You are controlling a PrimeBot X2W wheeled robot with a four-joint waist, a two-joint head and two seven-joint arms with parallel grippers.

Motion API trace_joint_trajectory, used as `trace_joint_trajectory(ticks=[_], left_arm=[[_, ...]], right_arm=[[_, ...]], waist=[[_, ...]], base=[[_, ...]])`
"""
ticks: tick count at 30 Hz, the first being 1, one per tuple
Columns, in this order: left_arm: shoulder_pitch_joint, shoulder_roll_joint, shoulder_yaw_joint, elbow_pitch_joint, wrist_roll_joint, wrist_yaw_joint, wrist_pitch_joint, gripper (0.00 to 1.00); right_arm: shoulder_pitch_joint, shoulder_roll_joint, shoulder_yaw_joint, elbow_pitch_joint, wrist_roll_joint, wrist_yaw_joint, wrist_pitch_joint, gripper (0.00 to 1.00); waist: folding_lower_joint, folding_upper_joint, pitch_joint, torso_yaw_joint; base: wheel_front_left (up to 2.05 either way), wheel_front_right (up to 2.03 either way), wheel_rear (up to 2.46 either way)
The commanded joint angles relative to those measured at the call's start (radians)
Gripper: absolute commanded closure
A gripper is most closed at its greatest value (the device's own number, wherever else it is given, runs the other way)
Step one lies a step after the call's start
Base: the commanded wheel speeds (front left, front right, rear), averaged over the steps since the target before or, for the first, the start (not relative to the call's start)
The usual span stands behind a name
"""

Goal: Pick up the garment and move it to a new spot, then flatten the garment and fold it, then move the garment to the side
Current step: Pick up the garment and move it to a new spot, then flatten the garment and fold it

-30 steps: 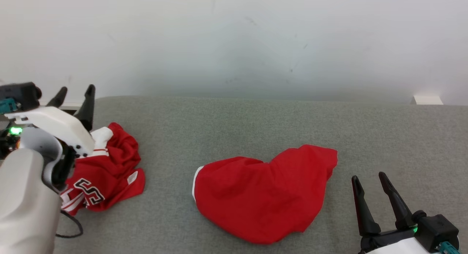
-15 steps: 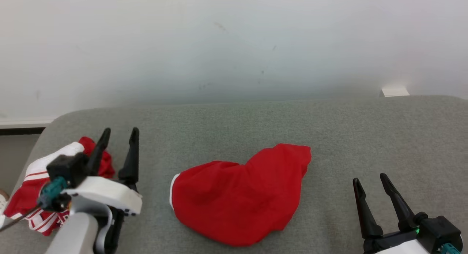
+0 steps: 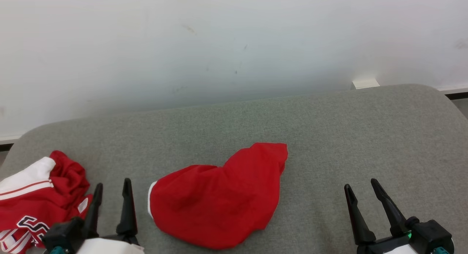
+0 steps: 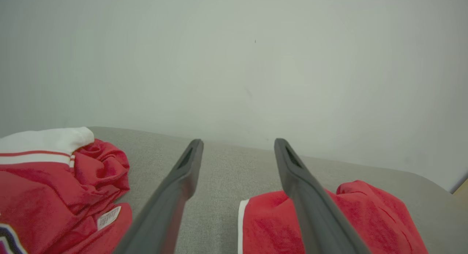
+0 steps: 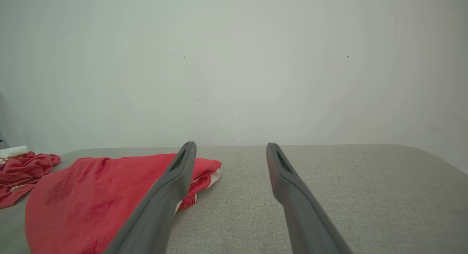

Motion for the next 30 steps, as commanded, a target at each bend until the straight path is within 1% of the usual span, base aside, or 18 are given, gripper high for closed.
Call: trace_joint_trajectory(ticks=[1,3,7,12,20,25,28,30], left_arm=[[0.033,-0.019,0.023,-0.022,0.029,-0.012,0.000,0.00],[0.064,-0.041,0.051,-0.043,0.053,-0.030,0.000,0.00],[0.083,-0.074,0.066,-0.040,0.100,-0.072,0.000,0.00],[0.066,-0.092,0.079,-0.021,0.131,-0.096,-0.001,0.00],[0.054,-0.099,0.078,0.001,0.152,-0.108,-0.001,0.00],[0.039,-0.099,0.061,-0.003,0.125,-0.104,-0.001,0.00],[0.031,-0.100,0.045,-0.007,0.127,-0.100,-0.001,0.00],[0.026,-0.100,0.036,-0.008,0.128,-0.100,-0.001,0.00]], right_arm=[[0.015,0.004,0.001,0.002,0.009,0.000,0.001,0.00],[0.018,0.006,0.003,0.005,0.010,0.000,0.001,0.00],[0.011,0.002,0.012,0.011,0.013,0.000,0.001,0.00],[0.002,-0.001,0.009,0.011,0.013,0.000,0.001,0.00],[0.012,0.005,0.002,0.010,0.014,0.000,0.001,0.00],[0.006,0.008,0.004,0.017,0.021,0.000,0.001,0.00],[-0.008,-0.002,0.029,0.043,0.036,0.000,0.001,0.00],[-0.021,-0.018,0.074,0.085,0.046,0.000,0.001,0.00]], waist=[[0.0000,-0.0001,0.000,-0.009],[0.0000,-0.0001,0.000,-0.009],[0.0000,-0.0001,-0.001,-0.002],[0.0000,-0.0001,-0.002,0.003],[0.0000,-0.0001,0.005,0.013],[0.0000,-0.0001,0.015,0.041],[0.0000,-0.0001,0.022,0.067],[0.0000,-0.0001,0.030,0.085]], base=[[0.00,0.00,0.00],[0.00,0.00,0.00],[0.00,0.00,0.00],[0.00,0.00,0.00],[0.00,0.00,0.00],[0.00,0.00,0.00],[0.00,0.00,0.00],[0.00,0.00,0.00]])
